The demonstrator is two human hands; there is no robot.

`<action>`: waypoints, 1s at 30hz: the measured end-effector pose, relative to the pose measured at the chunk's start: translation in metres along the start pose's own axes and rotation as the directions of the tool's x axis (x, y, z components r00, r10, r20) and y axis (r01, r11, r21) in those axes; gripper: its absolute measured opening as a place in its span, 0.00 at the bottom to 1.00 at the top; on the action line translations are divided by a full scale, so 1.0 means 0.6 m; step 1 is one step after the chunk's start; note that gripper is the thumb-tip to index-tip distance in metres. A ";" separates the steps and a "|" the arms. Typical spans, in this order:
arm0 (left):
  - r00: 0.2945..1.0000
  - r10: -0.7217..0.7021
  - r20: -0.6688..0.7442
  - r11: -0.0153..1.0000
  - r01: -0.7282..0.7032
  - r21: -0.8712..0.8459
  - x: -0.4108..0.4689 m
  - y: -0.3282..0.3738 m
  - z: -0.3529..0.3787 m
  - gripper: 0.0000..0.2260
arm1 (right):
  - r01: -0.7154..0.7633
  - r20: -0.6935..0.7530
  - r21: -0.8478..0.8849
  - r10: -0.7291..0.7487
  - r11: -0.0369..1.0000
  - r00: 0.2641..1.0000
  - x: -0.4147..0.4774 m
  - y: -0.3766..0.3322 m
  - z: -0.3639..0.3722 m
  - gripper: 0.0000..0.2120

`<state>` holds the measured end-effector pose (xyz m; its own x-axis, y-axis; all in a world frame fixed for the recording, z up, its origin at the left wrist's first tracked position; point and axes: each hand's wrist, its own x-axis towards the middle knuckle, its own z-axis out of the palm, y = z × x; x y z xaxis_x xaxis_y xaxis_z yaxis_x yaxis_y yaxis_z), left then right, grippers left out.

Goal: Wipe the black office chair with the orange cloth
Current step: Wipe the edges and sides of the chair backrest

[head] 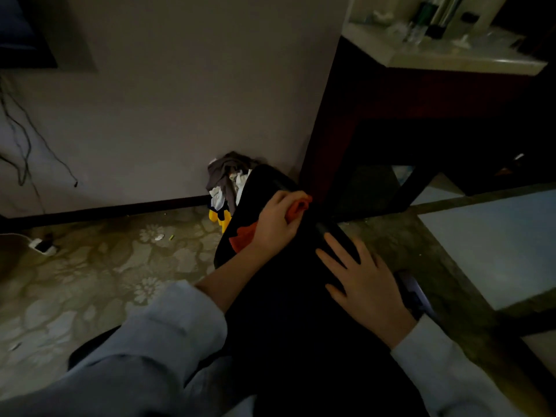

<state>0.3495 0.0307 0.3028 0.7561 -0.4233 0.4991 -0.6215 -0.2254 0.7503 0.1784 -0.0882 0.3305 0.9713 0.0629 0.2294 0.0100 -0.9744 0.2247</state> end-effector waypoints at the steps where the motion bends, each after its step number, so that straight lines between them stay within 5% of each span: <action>1: 0.997 -0.061 -0.042 0.998 0.061 0.005 0.001 0.004 0.005 0.13 | -0.026 -0.007 -0.011 0.026 1.000 1.000 -0.016 0.002 -0.005 0.35; 6: 0.969 -0.222 -0.111 0.974 0.226 0.023 -0.011 0.045 0.029 0.14 | -0.072 0.093 -0.098 0.081 0.993 0.992 -0.048 -0.009 -0.022 0.34; 12: 0.973 -0.226 -0.038 0.973 0.227 0.030 -0.070 0.077 0.033 0.13 | -0.036 0.348 -0.023 0.041 0.999 0.936 -0.045 -0.021 -0.059 0.40; 19: 0.943 -0.330 0.035 0.944 0.330 -0.010 -0.146 0.086 0.001 0.12 | 0.033 0.343 -0.194 0.036 0.980 0.939 -0.056 -0.116 -0.061 0.29; 24: 0.873 -0.472 0.122 0.877 0.450 0.171 -0.226 0.049 -0.030 0.14 | 0.131 0.536 -0.239 0.018 0.962 0.844 -0.110 -0.199 0.015 0.32; 30: 0.831 -0.546 0.104 0.832 0.524 0.183 -0.281 0.020 -0.039 0.12 | 0.161 0.468 -0.309 0.002 0.937 0.884 -0.113 -0.182 0.035 0.33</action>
<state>0.2196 0.1202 0.2377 0.9465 -0.3202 -0.0399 -0.1589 -0.5702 0.8060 0.1163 0.0091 0.2703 0.9697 -0.0472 -0.2396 0.0927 -0.8366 0.5400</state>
